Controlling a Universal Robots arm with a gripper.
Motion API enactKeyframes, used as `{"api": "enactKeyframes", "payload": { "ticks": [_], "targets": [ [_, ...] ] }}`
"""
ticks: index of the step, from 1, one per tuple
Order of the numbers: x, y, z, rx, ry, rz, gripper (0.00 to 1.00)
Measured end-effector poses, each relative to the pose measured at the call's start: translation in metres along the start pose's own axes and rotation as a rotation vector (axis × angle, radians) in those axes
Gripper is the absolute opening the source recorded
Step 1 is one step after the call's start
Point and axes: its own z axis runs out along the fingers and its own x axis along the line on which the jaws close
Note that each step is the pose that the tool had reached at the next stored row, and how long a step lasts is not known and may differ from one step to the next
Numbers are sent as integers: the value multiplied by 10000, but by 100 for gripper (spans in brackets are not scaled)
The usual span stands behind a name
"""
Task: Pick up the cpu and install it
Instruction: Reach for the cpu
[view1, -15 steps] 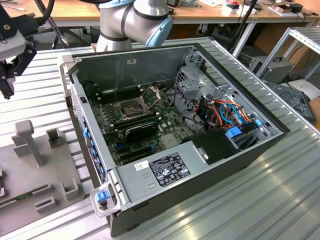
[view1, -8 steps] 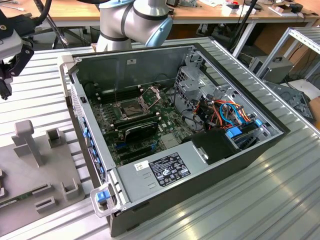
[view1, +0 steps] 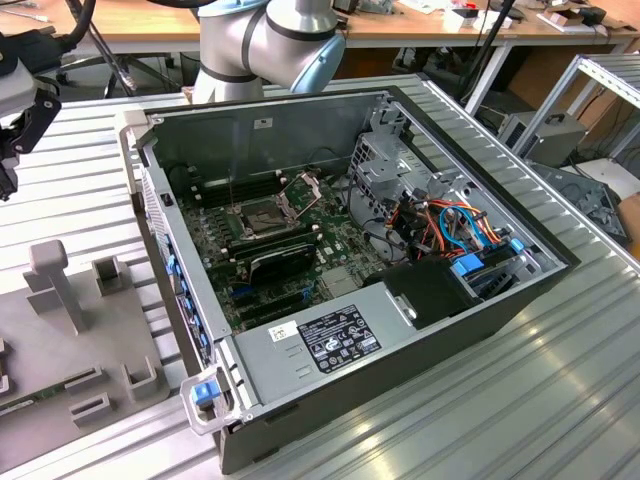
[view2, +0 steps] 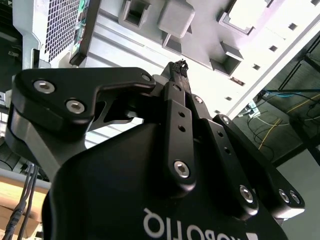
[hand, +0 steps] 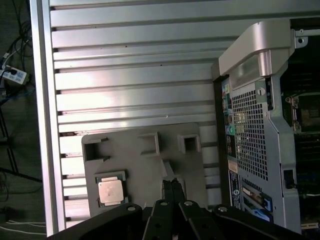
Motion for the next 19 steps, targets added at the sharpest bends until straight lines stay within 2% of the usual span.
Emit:
{"api": "enactKeyframes", "payload": {
  "ticks": [19],
  "targets": [
    [101,-8,2,0,0,0,11]
  ]
}}
